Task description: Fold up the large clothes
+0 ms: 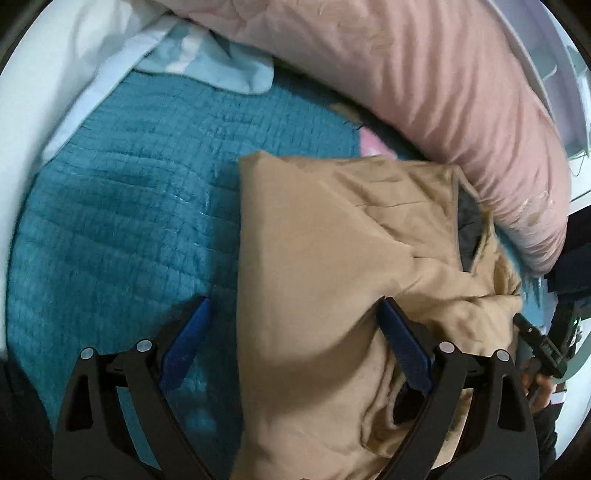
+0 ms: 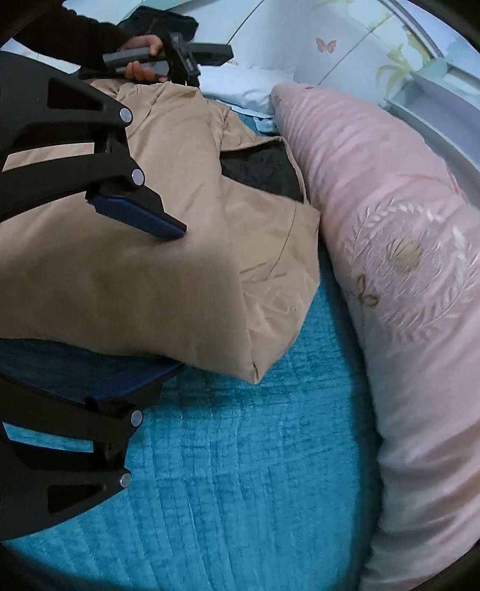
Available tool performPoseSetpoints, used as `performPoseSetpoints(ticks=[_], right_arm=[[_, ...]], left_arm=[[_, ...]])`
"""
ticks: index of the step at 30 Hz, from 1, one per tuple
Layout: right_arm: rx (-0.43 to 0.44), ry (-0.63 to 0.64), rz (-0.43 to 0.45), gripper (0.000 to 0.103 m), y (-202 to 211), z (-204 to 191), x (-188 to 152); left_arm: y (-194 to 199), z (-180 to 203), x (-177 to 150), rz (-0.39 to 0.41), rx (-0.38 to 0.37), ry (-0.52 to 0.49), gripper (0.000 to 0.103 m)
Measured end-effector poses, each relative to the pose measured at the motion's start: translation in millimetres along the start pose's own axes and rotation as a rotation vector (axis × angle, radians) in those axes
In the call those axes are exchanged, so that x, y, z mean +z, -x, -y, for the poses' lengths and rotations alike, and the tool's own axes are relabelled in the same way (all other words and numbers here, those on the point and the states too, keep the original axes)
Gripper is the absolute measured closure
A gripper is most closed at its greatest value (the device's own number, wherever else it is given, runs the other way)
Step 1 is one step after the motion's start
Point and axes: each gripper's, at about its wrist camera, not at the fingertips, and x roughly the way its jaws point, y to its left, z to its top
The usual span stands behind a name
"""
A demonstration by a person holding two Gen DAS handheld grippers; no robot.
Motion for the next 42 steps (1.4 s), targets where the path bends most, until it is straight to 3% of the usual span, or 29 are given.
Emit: performPoseSetpoints(ticks=[10,12,13,14,15,17,19,21,32,34,37,42], right_arm=[[0.106,-0.039,-0.008,0.036,-23,11,13],[0.100,-0.033,-0.005,0.042,-26,10,17],[0.095,-0.022,0.000,0.049,-25,8,18],[0.084,-0.013,0.004,0.063,-24,7,19],[0.099,-0.012,0.017,0.073,-20,6,20],[0.118,-0.009,0.016,0.080,-16,4,22],[0.123,-0.001,0.012,0.083,-13,2,23],[0.090,0.042,0.032,0.088,-7,-5,24],[0.023,0.278,0.292,0.089,66,-68,32],[0.016,0.311,0.342,0.089,76,-79,34],[0.031,0.357,0.352,0.089,88,-88,24],[0.035,0.418,0.363,0.088,113,-98,-19]], left_arm=[[-11,20,18,0.019,0.029,-0.073,0.011],[-11,24,20,0.031,0.049,-0.090,0.014],[-13,29,20,0.037,0.054,-0.098,0.022],[-11,30,20,0.047,0.053,-0.107,0.030],[-9,31,21,0.046,0.021,-0.113,0.045],[-7,32,25,0.040,0.004,-0.110,0.053],[-3,32,25,0.044,-0.011,-0.118,0.072],[7,33,26,0.065,-0.030,-0.124,0.081],[95,62,24,0.332,-0.139,-0.216,0.086],[106,67,24,0.341,-0.178,-0.227,0.086],[110,84,15,0.330,-0.167,-0.284,0.086],[131,79,-24,0.324,-0.189,-0.331,0.086]])
